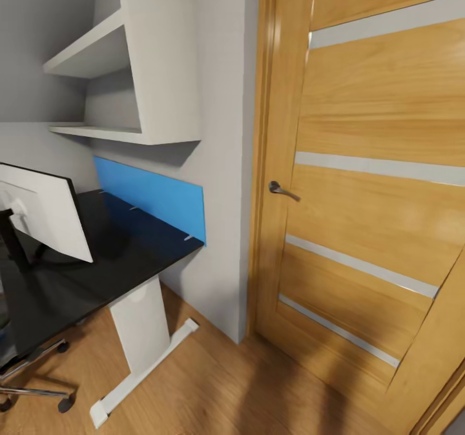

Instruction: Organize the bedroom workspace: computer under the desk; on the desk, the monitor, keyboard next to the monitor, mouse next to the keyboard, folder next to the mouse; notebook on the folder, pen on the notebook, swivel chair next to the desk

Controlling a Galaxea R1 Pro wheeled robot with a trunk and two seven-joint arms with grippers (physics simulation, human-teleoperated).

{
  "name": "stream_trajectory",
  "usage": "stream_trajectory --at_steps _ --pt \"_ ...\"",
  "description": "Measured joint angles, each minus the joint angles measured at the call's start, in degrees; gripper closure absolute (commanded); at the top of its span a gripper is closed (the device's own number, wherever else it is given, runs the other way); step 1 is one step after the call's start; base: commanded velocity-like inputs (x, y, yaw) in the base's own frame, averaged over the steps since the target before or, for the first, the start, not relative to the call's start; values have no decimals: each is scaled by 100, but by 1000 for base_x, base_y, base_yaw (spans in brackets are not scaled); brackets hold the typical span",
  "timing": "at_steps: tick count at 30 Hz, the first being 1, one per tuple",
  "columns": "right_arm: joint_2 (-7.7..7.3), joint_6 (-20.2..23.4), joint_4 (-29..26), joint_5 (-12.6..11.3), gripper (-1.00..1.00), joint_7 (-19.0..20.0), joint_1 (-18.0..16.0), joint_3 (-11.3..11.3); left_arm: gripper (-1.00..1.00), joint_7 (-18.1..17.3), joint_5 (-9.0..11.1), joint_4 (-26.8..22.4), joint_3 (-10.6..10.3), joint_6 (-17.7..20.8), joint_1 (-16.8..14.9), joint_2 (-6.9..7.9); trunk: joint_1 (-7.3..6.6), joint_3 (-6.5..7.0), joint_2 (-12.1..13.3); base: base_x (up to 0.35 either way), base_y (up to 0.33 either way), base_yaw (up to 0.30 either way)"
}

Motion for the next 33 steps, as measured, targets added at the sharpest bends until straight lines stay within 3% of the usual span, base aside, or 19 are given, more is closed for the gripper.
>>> stream_trajectory --at_steps 4,5,6,10,14,23,30,33 --pt "47 -128 -129 1 -100 0 0 -1 -100 -5 -2 0 -4 -1 0 -6 0 0 0 0 0 261" --pt "62 -1429 -249 4 -100 0 -4 1 -100 -4 -3 -1 -4 -2 0 -9 0 1 0 0 0 260" --pt "83 -1553 -285 2 -100 0 -3 0 -100 -5 -3 -1 -5 -3 0 -9 0 0 0 0 0 248" --pt "259 -1691 -693 4 -100 -6 -8 1 -100 -29 -8 -11 -15 -10 0 4 -43 36 79 0 0 173" --pt "308 -1719 -1298 2 -100 -13 -12 -2 -100 -28 -11 -181 -12 -150 0 20 -131 108 239 0 0 127" --pt "211 -2049 -1634 17 -100 -16 -39 -17 -100 -24 1 -1042 4 -560 -1 177 -329 269 601 0 0 43" --pt "33 -2427 -1429 17 -100 -16 -42 -19 -100 -8 -16 -2251 3 -580 0 232 -483 395 882 0 0 21" --pt "34 -2455 -1376 17 -100 -18 -42 -14 -100 -8 -47 -2126 -2 -602 1 276 -549 449 1002 0 0 173"
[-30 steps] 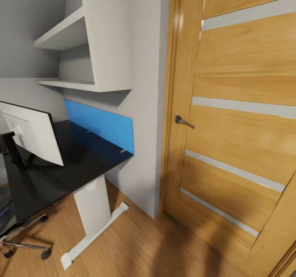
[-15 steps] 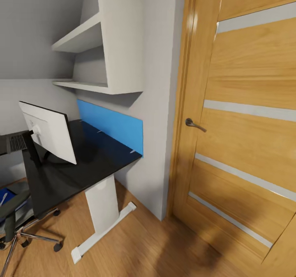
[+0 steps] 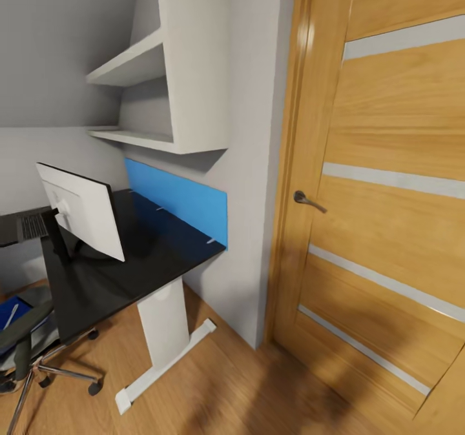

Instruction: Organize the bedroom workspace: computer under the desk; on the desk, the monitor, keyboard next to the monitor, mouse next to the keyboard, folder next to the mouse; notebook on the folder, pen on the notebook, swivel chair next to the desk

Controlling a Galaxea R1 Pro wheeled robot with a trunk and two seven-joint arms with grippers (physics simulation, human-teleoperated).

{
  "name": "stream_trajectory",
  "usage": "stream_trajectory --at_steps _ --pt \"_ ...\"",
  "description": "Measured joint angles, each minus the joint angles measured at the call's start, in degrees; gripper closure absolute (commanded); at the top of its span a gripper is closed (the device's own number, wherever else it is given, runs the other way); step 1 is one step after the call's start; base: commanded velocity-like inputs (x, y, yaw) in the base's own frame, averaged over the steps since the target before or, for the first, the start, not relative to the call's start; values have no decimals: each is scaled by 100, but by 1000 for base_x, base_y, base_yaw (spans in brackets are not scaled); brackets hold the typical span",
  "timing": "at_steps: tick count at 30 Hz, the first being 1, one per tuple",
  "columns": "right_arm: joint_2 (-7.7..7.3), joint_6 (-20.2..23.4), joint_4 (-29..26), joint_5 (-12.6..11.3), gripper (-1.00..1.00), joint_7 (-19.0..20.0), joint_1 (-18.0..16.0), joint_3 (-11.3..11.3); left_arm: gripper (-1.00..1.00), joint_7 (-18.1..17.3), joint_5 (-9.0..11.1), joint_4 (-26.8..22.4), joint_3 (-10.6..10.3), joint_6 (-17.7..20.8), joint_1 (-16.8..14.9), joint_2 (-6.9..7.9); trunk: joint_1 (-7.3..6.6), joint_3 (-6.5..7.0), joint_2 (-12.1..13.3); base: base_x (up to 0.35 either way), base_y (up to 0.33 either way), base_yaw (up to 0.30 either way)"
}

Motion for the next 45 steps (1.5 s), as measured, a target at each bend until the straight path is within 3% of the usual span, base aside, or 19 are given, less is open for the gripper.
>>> stream_trajectory --at_steps 1,3,8,19,22,45 --pt "2 -3 6 0 -100 -1 0 1 -100 0 -4 53 0 -35 0 25 -22 18 40 0 0 232" --pt "2 -15 18 0 -100 -4 0 2 -100 7 3 213 13 -458 0 125 -66 54 120 0 0 253" --pt "-1 -42 25 0 -100 -6 0 2 -100 14 10 501 18 -1303 0 164 -176 138 321 0 0 222" --pt "-20 -56 27 21 -100 1 0 23 -100 8 21 605 25 -1697 -1 172 -418 323 763 0 0 48" --pt "-34 -57 28 32 -100 2 0 25 -100 31 173 623 131 -2260 -1 181 -440 342 804 0 0 0" --pt "-25 -323 123 32 -100 -6 0 21 -100 32 219 642 157 -2327 -1 181 -440 342 804 0 0 221"
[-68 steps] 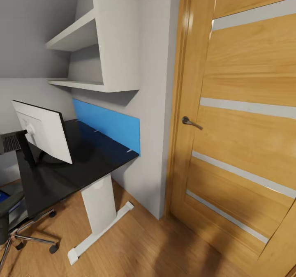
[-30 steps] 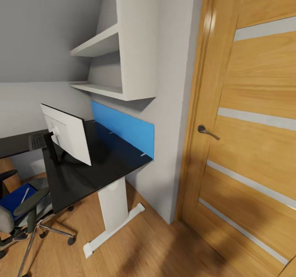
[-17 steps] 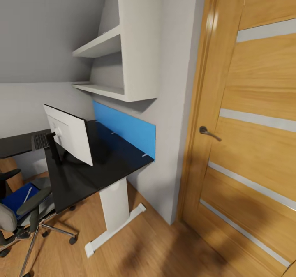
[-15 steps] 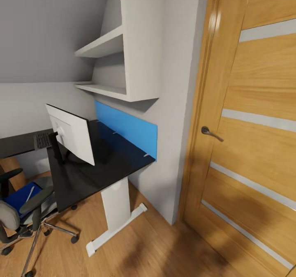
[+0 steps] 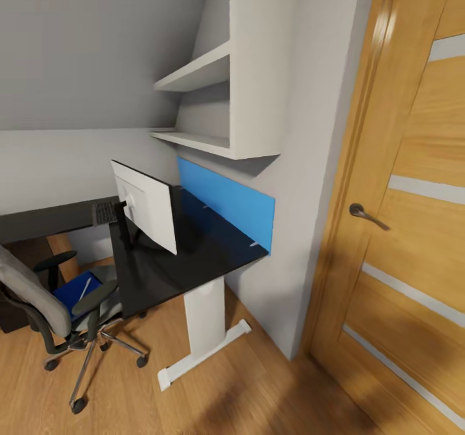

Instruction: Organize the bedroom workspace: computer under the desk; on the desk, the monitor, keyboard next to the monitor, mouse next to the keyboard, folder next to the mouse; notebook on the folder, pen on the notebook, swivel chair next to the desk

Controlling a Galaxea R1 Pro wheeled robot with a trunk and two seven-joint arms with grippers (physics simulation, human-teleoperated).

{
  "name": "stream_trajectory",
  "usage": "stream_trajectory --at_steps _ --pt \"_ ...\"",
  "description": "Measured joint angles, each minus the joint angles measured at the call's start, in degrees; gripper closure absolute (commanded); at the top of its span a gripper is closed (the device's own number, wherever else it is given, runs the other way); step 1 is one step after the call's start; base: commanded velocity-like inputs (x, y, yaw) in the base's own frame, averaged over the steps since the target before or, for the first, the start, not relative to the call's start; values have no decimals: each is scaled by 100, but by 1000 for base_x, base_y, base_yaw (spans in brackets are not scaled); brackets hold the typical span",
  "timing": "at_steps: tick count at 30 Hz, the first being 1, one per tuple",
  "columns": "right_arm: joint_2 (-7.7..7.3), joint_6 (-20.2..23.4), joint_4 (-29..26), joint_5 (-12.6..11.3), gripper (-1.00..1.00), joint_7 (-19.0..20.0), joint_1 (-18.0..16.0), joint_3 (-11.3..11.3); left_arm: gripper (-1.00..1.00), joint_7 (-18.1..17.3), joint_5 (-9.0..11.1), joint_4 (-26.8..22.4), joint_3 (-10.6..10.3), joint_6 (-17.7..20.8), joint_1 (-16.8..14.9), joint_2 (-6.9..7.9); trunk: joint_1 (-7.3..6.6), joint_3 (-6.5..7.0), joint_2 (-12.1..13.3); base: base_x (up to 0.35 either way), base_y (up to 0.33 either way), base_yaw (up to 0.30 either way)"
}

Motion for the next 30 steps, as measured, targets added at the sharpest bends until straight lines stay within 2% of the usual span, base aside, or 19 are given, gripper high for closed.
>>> stream_trajectory --at_steps 6,18,23,30 --pt "0 -6 4 0 -100 -4 0 2 -100 0 0 5 0 0 0 4 0 0 0 0 -1 279" --pt "16 -5 9 28 -100 -179 0 43 -100 2 -6 216 -11 26 0 9 0 0 0 0 -257 279" --pt "18 -5 80 49 -100 -182 0 83 -100 1 -8 261 -10 26 0 9 0 0 -1 0 -87 279" --pt "17 -5 155 350 -100 -189 1 187 -100 1 -8 269 -13 13 -1 2 0 0 0 0 -16 279"
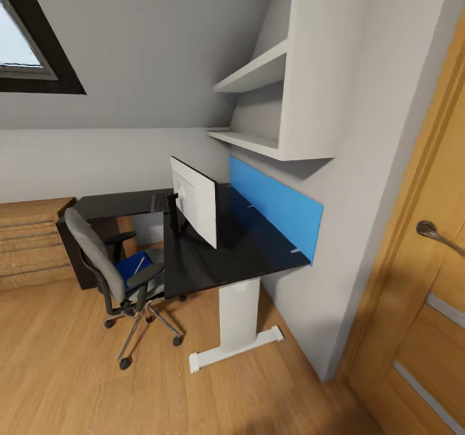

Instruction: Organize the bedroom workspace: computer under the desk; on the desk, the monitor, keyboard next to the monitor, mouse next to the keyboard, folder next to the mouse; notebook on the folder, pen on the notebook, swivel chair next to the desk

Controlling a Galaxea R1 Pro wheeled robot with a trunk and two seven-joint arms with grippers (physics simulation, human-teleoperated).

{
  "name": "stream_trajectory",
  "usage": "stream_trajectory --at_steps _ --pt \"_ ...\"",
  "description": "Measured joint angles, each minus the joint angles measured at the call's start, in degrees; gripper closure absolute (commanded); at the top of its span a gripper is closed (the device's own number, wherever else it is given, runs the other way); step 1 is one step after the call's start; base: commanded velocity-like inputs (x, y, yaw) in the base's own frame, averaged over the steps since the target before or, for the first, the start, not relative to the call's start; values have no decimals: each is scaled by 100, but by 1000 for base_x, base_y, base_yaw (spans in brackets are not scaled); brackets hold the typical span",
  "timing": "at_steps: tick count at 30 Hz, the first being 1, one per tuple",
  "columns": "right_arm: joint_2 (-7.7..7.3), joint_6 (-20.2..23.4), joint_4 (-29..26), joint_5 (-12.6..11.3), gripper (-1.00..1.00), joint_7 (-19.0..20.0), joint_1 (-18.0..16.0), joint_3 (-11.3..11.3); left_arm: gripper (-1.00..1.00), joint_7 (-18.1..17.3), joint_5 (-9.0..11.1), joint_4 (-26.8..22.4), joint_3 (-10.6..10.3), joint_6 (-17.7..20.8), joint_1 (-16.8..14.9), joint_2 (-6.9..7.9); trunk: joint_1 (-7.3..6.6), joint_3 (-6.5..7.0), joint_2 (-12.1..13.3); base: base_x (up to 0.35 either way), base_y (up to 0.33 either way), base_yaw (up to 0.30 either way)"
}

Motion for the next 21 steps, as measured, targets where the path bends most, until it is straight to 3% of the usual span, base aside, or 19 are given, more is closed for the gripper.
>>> stream_trajectory --at_steps 5,17,21 --pt "-2 0 35 148 -100 -2 0 22 -100 0 0 1 1 -5 0 -2 0 0 0 0 -2 279" --pt "-8 1 39 168 -100 -2 0 22 -100 0 0 1 -1 -7 0 -2 0 -1 0 0 -44 277" --pt "-15 -4 33 167 -100 -2 0 25 -100 0 0 2 1 -12 0 -2 0 -9 0 0 -2 136"
